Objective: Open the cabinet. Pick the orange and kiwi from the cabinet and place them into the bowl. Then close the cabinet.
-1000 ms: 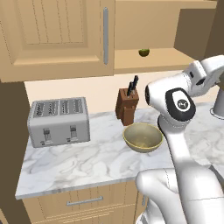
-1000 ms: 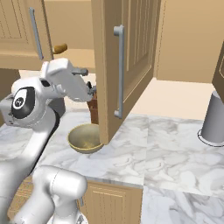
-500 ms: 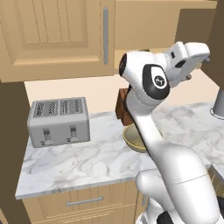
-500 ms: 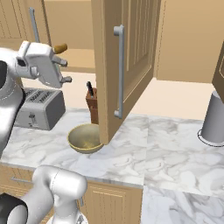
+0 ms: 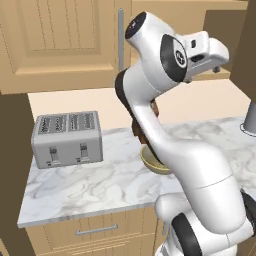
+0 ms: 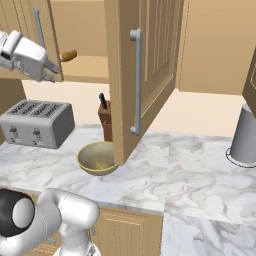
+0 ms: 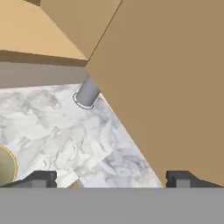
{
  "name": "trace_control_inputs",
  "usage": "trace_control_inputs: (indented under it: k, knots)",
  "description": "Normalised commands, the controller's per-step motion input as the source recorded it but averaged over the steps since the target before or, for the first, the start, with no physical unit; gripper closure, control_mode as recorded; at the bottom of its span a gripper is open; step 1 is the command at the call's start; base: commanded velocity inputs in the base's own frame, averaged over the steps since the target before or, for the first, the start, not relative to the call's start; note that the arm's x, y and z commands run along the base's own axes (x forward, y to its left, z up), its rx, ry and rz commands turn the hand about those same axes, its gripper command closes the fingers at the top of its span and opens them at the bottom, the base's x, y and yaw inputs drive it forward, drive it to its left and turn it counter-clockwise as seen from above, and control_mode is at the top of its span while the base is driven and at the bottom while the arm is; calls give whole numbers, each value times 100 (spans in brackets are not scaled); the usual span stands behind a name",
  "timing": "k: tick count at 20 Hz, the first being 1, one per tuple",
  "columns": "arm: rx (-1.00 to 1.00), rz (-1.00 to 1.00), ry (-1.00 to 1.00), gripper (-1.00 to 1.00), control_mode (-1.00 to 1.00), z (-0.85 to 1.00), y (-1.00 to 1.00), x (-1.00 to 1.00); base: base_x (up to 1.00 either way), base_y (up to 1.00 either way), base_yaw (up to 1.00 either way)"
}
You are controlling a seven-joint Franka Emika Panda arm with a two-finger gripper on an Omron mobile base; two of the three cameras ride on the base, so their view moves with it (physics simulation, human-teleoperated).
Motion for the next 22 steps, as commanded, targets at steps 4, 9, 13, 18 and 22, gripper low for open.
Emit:
trace_control_inputs:
  k: [4,9,13,18,22]
  knots:
    - [38,4,-23,-100,-100,1,32,3,0,0,0]
    - [34,5,-27,-100,-100,0,28,3,0,0,0]
    - [24,9,-29,-100,-100,0,34,0,0,0,0]
    - [9,12,-26,-100,-100,0,47,0,0,0,0]
    - [1,17,-10,-100,-100,0,42,0,0,0,0]
